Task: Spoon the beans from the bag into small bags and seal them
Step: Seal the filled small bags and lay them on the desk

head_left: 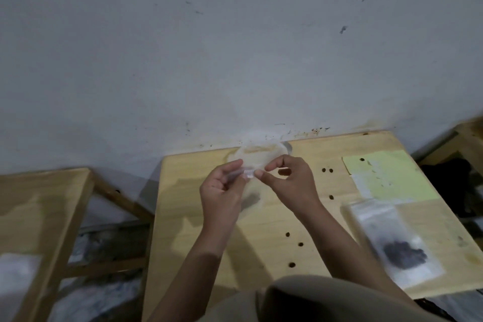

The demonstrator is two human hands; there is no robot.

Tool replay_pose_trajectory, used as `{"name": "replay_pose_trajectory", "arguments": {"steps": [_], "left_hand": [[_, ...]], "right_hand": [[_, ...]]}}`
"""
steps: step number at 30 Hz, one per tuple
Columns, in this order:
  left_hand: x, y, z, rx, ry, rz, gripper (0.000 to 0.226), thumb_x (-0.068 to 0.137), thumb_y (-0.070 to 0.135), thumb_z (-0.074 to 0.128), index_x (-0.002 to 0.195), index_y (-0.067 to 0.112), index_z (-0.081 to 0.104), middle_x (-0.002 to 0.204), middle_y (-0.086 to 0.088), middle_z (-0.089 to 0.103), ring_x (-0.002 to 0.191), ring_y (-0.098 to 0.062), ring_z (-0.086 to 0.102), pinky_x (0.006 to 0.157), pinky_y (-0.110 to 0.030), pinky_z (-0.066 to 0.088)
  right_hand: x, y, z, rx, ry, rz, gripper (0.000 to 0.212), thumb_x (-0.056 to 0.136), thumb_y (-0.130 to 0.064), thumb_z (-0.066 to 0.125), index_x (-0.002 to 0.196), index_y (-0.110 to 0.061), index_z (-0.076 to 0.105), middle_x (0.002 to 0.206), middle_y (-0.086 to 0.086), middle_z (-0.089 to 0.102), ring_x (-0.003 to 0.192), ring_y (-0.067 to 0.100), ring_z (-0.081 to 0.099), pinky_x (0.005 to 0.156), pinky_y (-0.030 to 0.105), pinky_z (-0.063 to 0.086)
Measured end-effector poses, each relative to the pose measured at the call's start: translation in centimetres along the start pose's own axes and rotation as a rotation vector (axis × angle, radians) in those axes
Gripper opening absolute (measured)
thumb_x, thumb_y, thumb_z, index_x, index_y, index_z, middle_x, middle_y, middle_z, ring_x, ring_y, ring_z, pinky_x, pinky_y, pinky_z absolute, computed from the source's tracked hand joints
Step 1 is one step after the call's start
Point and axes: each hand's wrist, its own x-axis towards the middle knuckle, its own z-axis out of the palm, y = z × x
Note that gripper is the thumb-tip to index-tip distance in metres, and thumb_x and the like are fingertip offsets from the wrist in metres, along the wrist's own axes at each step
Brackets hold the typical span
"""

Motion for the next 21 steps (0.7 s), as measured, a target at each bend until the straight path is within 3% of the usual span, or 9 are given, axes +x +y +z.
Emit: {"name": "replay_pose_trajectory", "arguments": {"steps": [3, 8, 10, 12, 16, 21], "left_hand": [[2.1, 0.1, -3.5, -0.026, 0.045, -0.058, 0.029, 0.084, -0.001, 0.065, 0.097, 0.024, 0.069, 0.096, 0.005, 0.071, 0.09, -0.009, 0.067, 0.074, -0.024, 0.054], [6.6, -0.5, -8.5, -0.097, 0.085, -0.139, 0.028, 0.086, 0.0, 0.064, 0.108, 0.018, 0.065, 0.11, -0.005, 0.065, 0.099, -0.019, 0.064, 0.083, -0.029, 0.054], [8.6, -2.1, -10.1, 0.015, 0.056, -0.129, 0.032, 0.087, 0.005, 0.064, 0.114, 0.022, 0.061, 0.118, -0.001, 0.063, 0.106, -0.016, 0.061, 0.088, -0.029, 0.052], [10.4, -3.9, -11.4, 0.181, 0.006, -0.108, 0.039, 0.087, 0.008, 0.064, 0.122, 0.024, 0.056, 0.125, 0.003, 0.057, 0.112, -0.012, 0.056, 0.092, -0.029, 0.05], [12.7, -7.4, -13.5, 0.489, -0.047, -0.18, 0.053, 0.085, 0.012, 0.068, 0.133, 0.021, 0.046, 0.13, -0.001, 0.045, 0.104, -0.013, 0.052, 0.081, -0.026, 0.049], [14.4, -11.2, -14.9, 0.779, -0.15, -0.171, 0.062, 0.081, 0.012, 0.072, 0.137, 0.016, 0.045, 0.14, -0.005, 0.036, 0.123, -0.017, 0.043, 0.106, -0.033, 0.04]], "right_hand": [[0.7, 0.7, 2.7, 0.062, 0.009, 0.018, 0.017, 0.077, -0.016, 0.076, 0.067, -0.02, 0.062, 0.079, -0.01, 0.065, 0.079, -0.001, 0.061, 0.075, 0.023, 0.046], [1.4, 2.7, 7.1, 0.064, -0.276, 0.032, 0.019, 0.075, -0.009, 0.076, 0.083, -0.018, 0.061, 0.087, 0.012, 0.064, 0.075, 0.016, 0.062, 0.07, 0.035, 0.054], [1.8, 3.6, 9.3, 0.005, -0.301, 0.018, 0.021, 0.074, -0.003, 0.076, 0.083, -0.016, 0.062, 0.089, 0.014, 0.062, 0.072, 0.012, 0.06, 0.063, 0.032, 0.053], [2.6, 4.4, 11.5, -0.022, -0.282, 0.042, 0.02, 0.074, 0.0, 0.074, 0.082, -0.015, 0.064, 0.085, 0.004, 0.061, 0.065, 0.007, 0.058, 0.056, 0.023, 0.05], [4.6, 6.7, 15.4, -0.07, -0.234, 0.152, 0.025, 0.074, -0.001, 0.075, 0.089, -0.02, 0.066, 0.086, 0.002, 0.063, 0.071, 0.015, 0.06, 0.059, 0.023, 0.051], [6.5, 8.9, 18.7, -0.179, -0.216, 0.19, 0.03, 0.075, -0.006, 0.075, 0.1, -0.017, 0.062, 0.078, -0.003, 0.058, 0.064, 0.01, 0.057, 0.054, 0.009, 0.045]]}}
